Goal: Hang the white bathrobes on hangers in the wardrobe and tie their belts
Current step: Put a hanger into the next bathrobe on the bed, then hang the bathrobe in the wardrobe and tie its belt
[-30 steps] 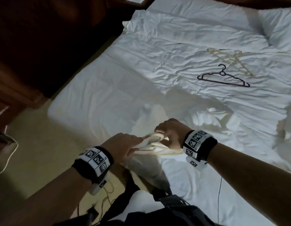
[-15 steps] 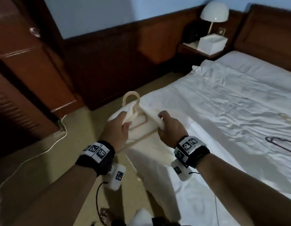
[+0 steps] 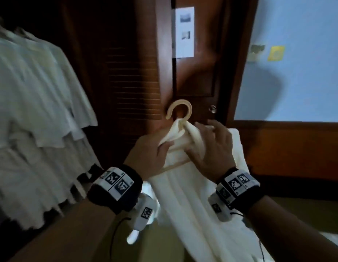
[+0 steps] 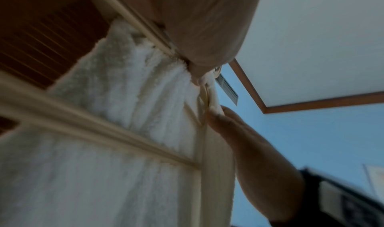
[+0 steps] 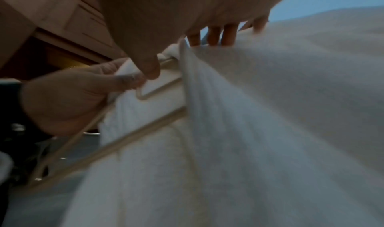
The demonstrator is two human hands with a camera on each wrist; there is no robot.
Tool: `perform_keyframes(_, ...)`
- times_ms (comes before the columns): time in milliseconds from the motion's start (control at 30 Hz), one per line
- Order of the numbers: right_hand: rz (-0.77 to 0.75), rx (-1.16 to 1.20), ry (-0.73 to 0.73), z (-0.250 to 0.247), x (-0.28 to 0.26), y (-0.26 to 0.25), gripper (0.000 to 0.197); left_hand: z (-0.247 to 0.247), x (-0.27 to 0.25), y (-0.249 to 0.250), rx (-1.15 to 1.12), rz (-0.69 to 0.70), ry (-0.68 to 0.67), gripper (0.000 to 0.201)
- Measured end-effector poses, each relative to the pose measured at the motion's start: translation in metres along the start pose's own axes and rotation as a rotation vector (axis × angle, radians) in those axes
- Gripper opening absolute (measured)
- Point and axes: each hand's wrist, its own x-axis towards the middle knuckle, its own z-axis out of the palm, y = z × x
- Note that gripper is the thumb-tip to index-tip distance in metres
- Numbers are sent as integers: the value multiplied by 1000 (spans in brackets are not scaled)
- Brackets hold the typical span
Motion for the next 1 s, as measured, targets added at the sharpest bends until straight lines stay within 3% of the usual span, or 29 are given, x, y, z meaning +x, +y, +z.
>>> perform_keyframes(67, -144, 24, 12, 17, 57, -16, 50, -37, 13, -26, 101, 33, 93, 35)
perform_keyframes(133, -216, 43, -152, 35, 109, -36, 41, -70, 23, -52, 168, 37, 104, 28)
perform_keyframes(233, -307, 17, -326, 75, 174, -68, 51, -106, 34, -93, 123, -94, 114, 15)
perform_keyframes(333, -356, 12, -330, 116, 228, -98, 55, -137, 48, -129, -91, -252, 164, 4)
perform_keyframes(433, -521, 12, -217, 150, 271, -121, 58, -170, 51, -162, -112, -468, 196, 8)
perform_keyframes(467, -593, -1, -188, 160, 284, -128, 58, -180, 49, -175, -56, -527, 172, 12)
perform_keyframes(567, -784, -6, -163, 192, 321, -146, 56, -203, 41, -221, 423, -708, 15, 23)
perform_keyframes(633, -861, 6, -162, 213, 345, -160, 50, -219, 35, -249, 633, -778, 70, 21)
perform_keyframes(700, -907, -41, -183, 234, 365, -172, 40, -238, 29, -270, 783, -875, 174, 5)
perform_keyframes(767, -948, -97, -195, 256, 382, -184, 36, -259, 26, -281, 968, -990, 237, 17)
perform_keyframes(867, -910, -33, -191, 287, 403, -215, 34, -282, 42, -281, 1076, -1048, 354, 17)
perform_keyframes(933, -855, 105, -199, 303, 409, -244, 37, -287, 65, -284, 1043, -1047, 418, 13)
perform_keyframes(1000, -825, 238, -253, 315, 409, -276, 42, -288, 86, -295, 987, -1057, 467, 23)
